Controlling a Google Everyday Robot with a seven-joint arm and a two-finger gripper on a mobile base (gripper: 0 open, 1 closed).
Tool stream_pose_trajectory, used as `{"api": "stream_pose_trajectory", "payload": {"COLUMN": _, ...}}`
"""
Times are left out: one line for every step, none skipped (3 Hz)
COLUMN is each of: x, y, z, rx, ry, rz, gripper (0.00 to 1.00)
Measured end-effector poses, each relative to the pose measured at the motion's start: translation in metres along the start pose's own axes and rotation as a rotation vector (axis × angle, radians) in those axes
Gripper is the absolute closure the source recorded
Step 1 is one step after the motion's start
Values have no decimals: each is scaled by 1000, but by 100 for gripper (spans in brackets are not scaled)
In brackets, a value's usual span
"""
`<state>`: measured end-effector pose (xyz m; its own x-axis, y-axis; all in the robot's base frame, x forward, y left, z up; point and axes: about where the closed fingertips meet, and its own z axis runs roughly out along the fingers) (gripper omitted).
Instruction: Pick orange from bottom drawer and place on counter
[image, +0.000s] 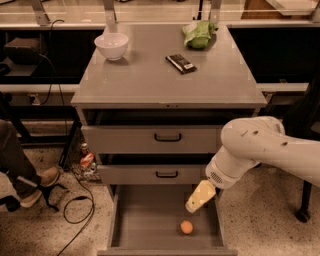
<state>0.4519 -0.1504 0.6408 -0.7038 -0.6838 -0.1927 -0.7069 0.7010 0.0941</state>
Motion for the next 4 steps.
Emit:
{"api": "stream_pose_trajectory", "payload": {"x": -7, "y": -17, "z": 96, "rx": -29, "ry": 54, "rz": 183, "gripper": 0}}
{"api": "stream_pose_trajectory", "payload": {"x": -16, "y": -23, "z": 161, "rx": -45, "ry": 75, "rz": 352, "gripper": 0}}
{"api": "stream_pose_trajectory", "payload": {"x": -16, "y": -23, "z": 160, "rx": -44, "ry": 76, "rz": 349, "gripper": 0}}
{"api": "stream_pose_trajectory", "payload": {"x": -16, "y": -24, "z": 174, "rx": -41, "ry": 85, "rz": 413, "gripper": 0}}
